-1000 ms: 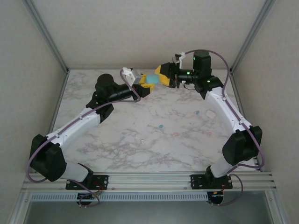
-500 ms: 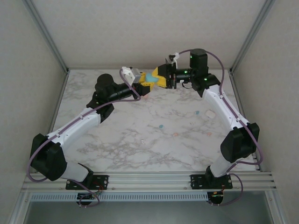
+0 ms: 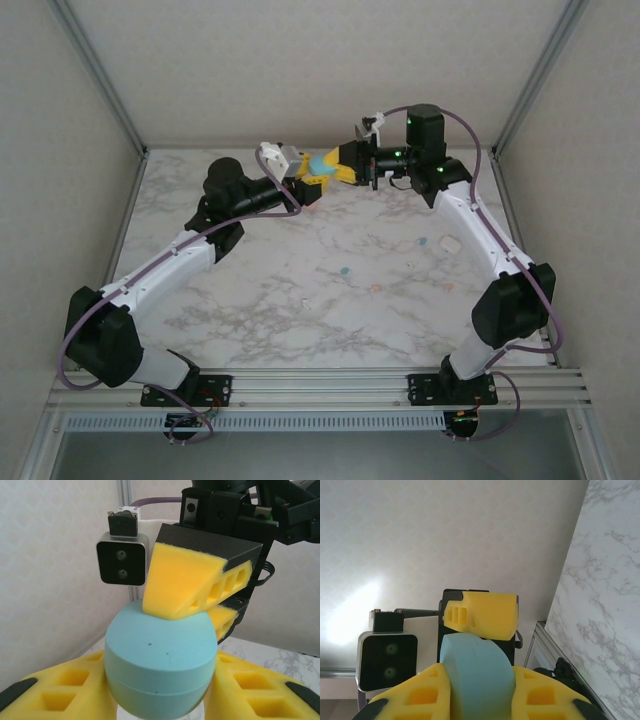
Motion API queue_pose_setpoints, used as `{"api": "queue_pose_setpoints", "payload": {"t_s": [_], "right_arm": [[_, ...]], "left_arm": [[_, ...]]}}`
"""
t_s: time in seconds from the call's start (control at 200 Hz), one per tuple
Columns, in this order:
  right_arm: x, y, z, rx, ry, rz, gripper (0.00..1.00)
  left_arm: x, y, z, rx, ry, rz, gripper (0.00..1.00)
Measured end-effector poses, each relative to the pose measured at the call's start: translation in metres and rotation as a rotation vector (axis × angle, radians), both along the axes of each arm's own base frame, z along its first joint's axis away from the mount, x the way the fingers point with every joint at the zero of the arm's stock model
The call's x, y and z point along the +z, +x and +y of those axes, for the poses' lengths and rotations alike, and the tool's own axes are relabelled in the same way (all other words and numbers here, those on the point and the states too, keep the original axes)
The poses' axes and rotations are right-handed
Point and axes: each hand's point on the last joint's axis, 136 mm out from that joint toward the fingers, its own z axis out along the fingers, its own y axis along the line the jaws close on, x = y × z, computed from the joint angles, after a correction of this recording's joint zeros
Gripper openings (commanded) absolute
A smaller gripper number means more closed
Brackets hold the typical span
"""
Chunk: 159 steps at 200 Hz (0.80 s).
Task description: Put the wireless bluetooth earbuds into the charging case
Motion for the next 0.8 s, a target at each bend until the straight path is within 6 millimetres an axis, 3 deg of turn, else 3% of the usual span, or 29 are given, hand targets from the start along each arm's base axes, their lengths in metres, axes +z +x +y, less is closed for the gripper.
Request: {"api": "queue_pose_setpoints", "payload": {"t_s": [0.245,0.796], "right_arm": [[-0.0078,0.0060,0.0008,-0.038,0.027,0.053,0.07],[-0.0042,0.0082,0.0009,-0.049,0.050,0.052,0.07]], "left_arm": [[-0.0077,0.0056,-0.0017,0.009,0.009,0.017,0.49],[-0.0034,0.0048,-0.0026,0.000,-0.007,0.025,0.56]]}}
